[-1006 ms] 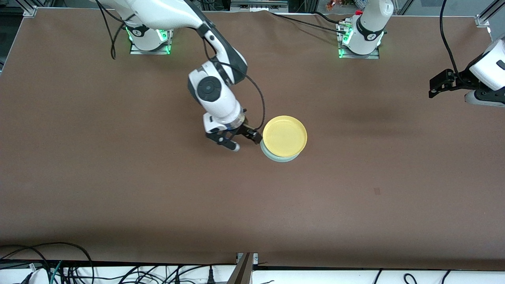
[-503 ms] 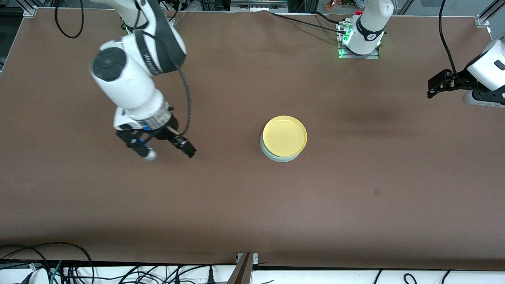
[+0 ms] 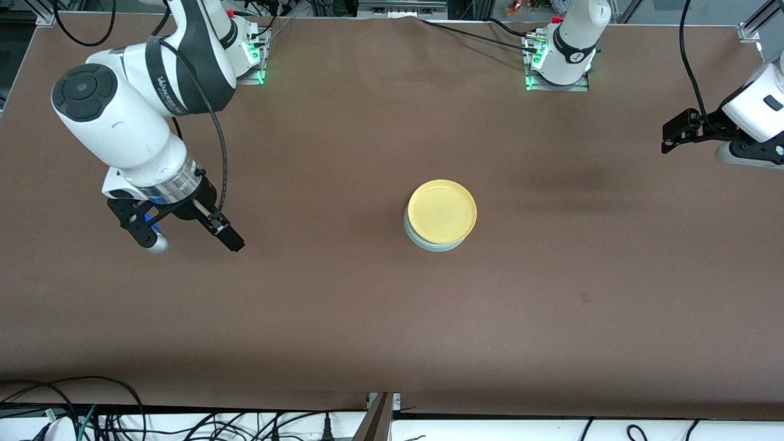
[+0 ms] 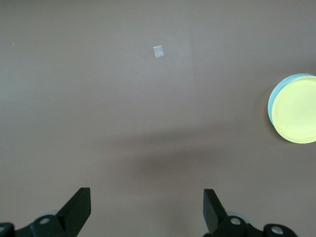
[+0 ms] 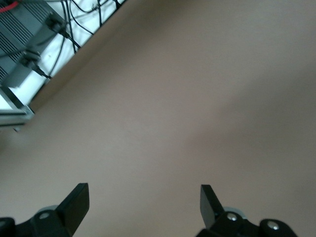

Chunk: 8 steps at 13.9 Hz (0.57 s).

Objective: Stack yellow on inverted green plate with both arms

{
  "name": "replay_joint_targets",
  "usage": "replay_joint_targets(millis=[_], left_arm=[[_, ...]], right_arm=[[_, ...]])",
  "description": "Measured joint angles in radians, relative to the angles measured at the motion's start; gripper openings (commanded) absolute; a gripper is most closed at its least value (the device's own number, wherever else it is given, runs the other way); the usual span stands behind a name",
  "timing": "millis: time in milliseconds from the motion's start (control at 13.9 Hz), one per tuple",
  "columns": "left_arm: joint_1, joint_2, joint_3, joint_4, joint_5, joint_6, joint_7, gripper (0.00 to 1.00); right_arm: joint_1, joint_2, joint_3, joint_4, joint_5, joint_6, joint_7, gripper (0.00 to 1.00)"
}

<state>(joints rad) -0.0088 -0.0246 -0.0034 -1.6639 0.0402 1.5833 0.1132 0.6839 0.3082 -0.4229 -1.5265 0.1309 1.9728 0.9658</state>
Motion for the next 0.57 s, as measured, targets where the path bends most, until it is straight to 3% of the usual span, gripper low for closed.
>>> replay_joint_targets(millis=[215,287,503,575], left_arm=[[0.000,0.006,0.000,0.006,0.000,-0.002,0.000,1.00],[0.000,0.008,0.000,0.007,0.000,-0.003,0.000,1.00],[0.000,0.010,0.000,0.009,0.000,-0.004,0.000,1.00],[0.000,0.010,0.000,0.010,0.000,-0.004,0.000,1.00]], right_arm=[[-0.010,-0.046,0.026,0.000,-0.004,-0.102,-0.085,0.99],[-0.051,-0.057,0.075,-0.001,-0.007,-0.116,-0.120,0.99],[-0.321,-0.072,0.335,-0.003,-0.016,-0.125,-0.260,0.99],[-0.399,-0.074,0.389,-0.009,-0.021,-0.128,-0.320,0.99]])
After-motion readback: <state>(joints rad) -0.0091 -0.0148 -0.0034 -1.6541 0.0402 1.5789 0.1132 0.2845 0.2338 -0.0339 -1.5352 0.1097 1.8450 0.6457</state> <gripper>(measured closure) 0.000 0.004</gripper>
